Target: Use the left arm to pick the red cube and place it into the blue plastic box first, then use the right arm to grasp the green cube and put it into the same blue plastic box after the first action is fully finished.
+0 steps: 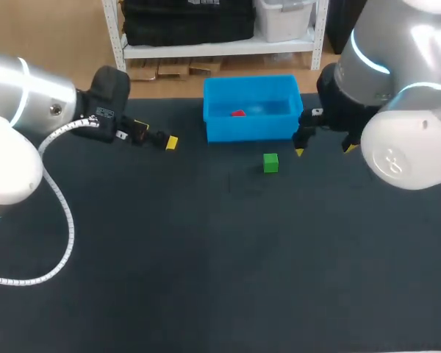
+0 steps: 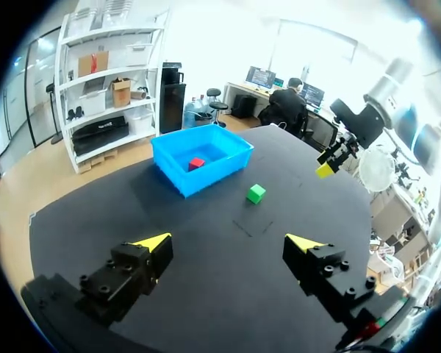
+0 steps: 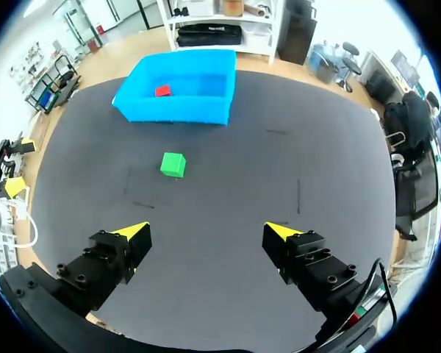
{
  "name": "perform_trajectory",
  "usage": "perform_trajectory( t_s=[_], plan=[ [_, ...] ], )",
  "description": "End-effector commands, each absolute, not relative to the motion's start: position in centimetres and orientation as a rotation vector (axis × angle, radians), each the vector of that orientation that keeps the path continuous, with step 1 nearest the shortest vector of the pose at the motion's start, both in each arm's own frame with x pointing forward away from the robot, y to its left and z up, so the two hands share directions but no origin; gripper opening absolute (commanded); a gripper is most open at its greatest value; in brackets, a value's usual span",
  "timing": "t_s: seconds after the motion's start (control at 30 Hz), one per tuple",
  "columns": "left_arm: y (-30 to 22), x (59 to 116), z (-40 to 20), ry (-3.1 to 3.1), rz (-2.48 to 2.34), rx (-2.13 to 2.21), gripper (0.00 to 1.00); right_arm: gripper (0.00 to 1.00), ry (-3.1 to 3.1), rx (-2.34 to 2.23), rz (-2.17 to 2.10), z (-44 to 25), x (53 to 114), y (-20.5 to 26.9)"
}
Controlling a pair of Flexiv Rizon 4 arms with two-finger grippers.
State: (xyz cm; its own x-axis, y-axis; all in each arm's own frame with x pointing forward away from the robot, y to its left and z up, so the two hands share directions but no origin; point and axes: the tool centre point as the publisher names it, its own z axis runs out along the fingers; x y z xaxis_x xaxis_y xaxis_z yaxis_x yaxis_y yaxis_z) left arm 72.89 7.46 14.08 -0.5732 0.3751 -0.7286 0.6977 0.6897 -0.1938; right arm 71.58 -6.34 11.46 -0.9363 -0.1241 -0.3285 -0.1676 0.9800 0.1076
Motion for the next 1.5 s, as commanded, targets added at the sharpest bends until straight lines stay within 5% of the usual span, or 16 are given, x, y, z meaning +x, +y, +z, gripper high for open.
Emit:
perform_trajectory(
  t_s=[0.03,1.5],
  plan=[
    [7.6,72.8,14.0,2.216,-0.627,0.818,1.00,1.00,2.798,-0.208,0.186,11.5,71.4,-6.4],
    [7.6,72.8,14.0,2.216,-0.627,0.818,1.00,1.00,2.968,-0.011,0.059,9.0,77.0,0.3]
  ],
)
